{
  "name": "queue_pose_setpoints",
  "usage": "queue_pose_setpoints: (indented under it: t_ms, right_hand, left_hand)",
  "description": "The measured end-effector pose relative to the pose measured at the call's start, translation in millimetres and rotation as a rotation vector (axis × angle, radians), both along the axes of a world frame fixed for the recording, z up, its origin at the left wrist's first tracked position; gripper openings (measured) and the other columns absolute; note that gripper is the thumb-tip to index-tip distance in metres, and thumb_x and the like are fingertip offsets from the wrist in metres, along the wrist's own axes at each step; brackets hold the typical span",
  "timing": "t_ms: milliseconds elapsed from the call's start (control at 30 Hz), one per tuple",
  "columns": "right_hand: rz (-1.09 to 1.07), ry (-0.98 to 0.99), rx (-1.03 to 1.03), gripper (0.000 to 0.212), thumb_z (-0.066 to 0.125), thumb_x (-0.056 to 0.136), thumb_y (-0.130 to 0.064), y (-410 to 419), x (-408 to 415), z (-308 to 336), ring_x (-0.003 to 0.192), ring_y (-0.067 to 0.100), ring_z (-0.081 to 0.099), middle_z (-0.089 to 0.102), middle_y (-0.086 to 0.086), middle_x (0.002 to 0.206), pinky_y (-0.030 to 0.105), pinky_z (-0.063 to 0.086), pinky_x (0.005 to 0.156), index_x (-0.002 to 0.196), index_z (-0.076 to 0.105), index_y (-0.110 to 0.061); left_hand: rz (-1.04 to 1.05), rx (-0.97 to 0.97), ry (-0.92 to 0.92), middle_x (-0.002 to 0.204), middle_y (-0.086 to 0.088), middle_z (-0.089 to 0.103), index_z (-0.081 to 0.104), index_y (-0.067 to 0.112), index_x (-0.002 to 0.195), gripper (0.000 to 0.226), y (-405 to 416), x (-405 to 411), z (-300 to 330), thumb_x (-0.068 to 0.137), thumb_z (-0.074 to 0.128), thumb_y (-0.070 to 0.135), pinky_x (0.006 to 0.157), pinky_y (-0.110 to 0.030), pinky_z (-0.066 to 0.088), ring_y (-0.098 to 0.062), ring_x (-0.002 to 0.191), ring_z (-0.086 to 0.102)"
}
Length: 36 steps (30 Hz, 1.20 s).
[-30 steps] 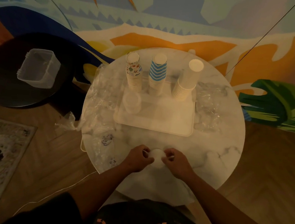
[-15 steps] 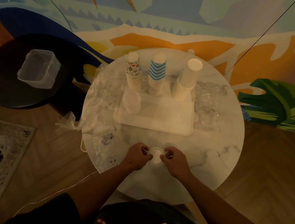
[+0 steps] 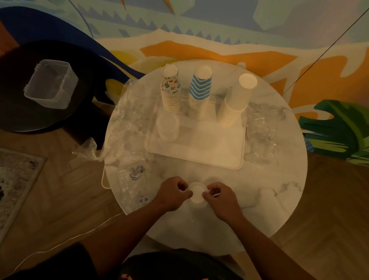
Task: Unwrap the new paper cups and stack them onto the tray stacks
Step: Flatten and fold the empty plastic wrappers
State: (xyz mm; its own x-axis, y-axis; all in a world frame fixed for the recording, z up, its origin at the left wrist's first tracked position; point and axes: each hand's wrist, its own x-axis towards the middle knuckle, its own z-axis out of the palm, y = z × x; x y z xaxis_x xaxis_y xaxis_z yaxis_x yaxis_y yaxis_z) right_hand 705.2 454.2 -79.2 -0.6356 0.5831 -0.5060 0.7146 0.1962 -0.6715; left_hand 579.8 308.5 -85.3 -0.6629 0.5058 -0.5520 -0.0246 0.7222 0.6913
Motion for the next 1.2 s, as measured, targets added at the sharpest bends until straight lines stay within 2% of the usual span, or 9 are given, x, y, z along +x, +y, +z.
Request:
queue_pose_setpoints:
  t_ms: [100, 233, 433, 567, 733, 900, 1000, 1200]
  right_hand:
    - [-0.004, 0.024, -0.015, 0.019, 0.081, 0.083, -0.025, 3.2, -1.7, 2.2, 0.072, 0.007, 0.062, 0.068, -0.003, 0.085, 0.017, 0.046, 0.065, 0.097, 0.070, -0.020]
    - [-0.009, 0.054, -0.032, 0.019, 0.080, 0.083, -0.028, 5.9, -9.0, 8.1, 0.074, 0.011, 0.064, 0.069, -0.004, 0.087, 0.025, 0.051, 0.070, 0.097, 0.069, -0.023]
    - [-0.039, 0.160, -0.078, 0.017, 0.080, 0.084, -0.028, 6.6, -32.5, 25.4, 0.078, 0.017, 0.069, 0.068, -0.004, 0.092, 0.034, 0.058, 0.076, 0.097, 0.068, -0.028]
    - [-0.040, 0.217, -0.079, 0.018, 0.079, 0.086, -0.028, 7.5, -56.5, 43.7, 0.079, 0.013, 0.069, 0.067, -0.006, 0.093, 0.027, 0.056, 0.077, 0.101, 0.068, -0.027]
    - [-0.036, 0.285, -0.067, 0.021, 0.075, 0.090, -0.027, 9.8, -88.6, 60.8, 0.076, 0.002, 0.063, 0.065, -0.013, 0.097, 0.009, 0.046, 0.068, 0.110, 0.068, -0.026]
    - [-0.018, 0.337, -0.060, 0.026, 0.072, 0.092, -0.024, 13.8, -119.6, 71.1, 0.076, -0.001, 0.064, 0.068, -0.013, 0.103, 0.007, 0.045, 0.068, 0.117, 0.068, -0.024]
    - [-0.016, 0.363, -0.060, 0.028, 0.071, 0.092, -0.021, 15.0, -138.6, 75.7, 0.075, -0.001, 0.064, 0.069, -0.013, 0.105, 0.011, 0.046, 0.070, 0.119, 0.068, -0.023]
    - [-0.011, 0.393, -0.029, 0.028, 0.069, 0.093, -0.016, 17.5, -169.1, 76.0, 0.077, 0.001, 0.066, 0.069, -0.009, 0.106, 0.010, 0.047, 0.070, 0.120, 0.067, -0.019]
  left_hand:
    - [0.012, 0.022, -0.024, 0.087, -0.004, 0.070, 0.067, 0.013, 0.091, 0.024, -0.7, -3.4, 7.8, 0.080, 0.084, 0.026, 0.072, -0.045, 0.062, -0.023, 0.076, 0.070]
    - [0.070, 0.077, -0.086, 0.088, -0.009, 0.071, 0.066, 0.009, 0.095, 0.022, 0.3, -10.7, 25.2, 0.084, 0.081, 0.020, 0.061, -0.037, 0.063, -0.028, 0.072, 0.072]
    - [0.152, 0.181, -0.132, 0.097, -0.003, 0.070, 0.067, 0.009, 0.105, 0.017, -1.7, -30.0, 52.5, 0.091, 0.074, 0.014, 0.059, -0.028, 0.061, -0.016, 0.072, 0.070]
    - [0.225, 0.239, -0.131, 0.103, 0.000, 0.069, 0.068, 0.012, 0.112, 0.019, -1.6, -46.4, 68.2, 0.094, 0.071, 0.012, 0.061, -0.025, 0.060, -0.016, 0.079, 0.071]
    - [0.340, 0.324, -0.114, 0.108, -0.003, 0.069, 0.068, 0.011, 0.116, 0.021, 0.9, -71.7, 82.6, 0.095, 0.068, 0.008, 0.063, -0.026, 0.061, -0.017, 0.084, 0.071]
    - [0.415, 0.375, -0.067, 0.107, -0.001, 0.070, 0.069, 0.010, 0.118, 0.022, 5.7, -98.0, 93.1, 0.095, 0.067, 0.008, 0.065, -0.026, 0.062, -0.018, 0.086, 0.072]
    - [0.467, 0.405, -0.038, 0.105, 0.002, 0.070, 0.070, 0.012, 0.117, 0.022, 8.4, -112.3, 95.8, 0.095, 0.067, 0.007, 0.065, -0.025, 0.061, -0.017, 0.085, 0.073]
    - [0.493, 0.394, 0.051, 0.106, 0.002, 0.071, 0.070, 0.013, 0.120, 0.027, 15.4, -136.8, 92.4, 0.095, 0.067, 0.006, 0.068, -0.027, 0.062, -0.017, 0.087, 0.073]
